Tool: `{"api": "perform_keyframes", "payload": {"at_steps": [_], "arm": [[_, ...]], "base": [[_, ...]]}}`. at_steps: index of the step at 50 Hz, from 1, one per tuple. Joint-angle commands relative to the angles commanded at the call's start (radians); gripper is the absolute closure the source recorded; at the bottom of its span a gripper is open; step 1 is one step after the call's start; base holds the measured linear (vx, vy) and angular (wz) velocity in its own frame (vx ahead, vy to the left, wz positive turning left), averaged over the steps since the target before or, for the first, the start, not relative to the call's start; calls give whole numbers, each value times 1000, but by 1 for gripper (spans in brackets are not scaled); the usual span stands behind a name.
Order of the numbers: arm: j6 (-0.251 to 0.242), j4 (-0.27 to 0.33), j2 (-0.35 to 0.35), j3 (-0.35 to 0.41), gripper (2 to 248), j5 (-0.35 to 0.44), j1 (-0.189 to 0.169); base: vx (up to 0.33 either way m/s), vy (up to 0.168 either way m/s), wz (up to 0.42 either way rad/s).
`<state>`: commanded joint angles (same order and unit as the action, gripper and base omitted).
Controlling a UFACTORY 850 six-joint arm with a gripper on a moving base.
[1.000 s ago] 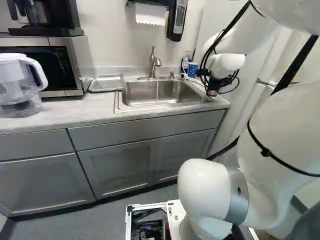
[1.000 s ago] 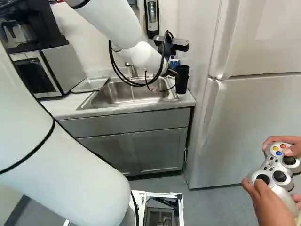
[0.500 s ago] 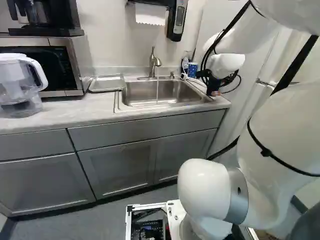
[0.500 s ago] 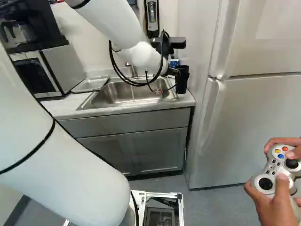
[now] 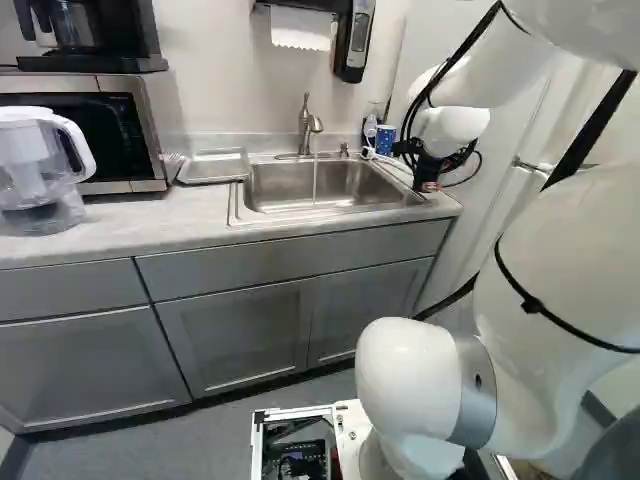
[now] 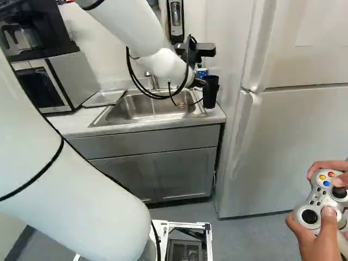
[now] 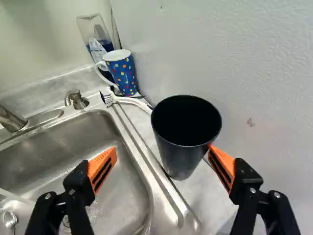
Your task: Rinse the cup and place it in the tray
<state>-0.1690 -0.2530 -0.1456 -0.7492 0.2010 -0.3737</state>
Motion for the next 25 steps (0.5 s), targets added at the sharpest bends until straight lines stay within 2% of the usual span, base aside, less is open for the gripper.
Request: {"api": "perform_keyframes", "payload": {"at_steps": [25], "arm": [[0, -79, 0, 0, 3, 0, 0]], "base": [[0, 0, 0]]}}
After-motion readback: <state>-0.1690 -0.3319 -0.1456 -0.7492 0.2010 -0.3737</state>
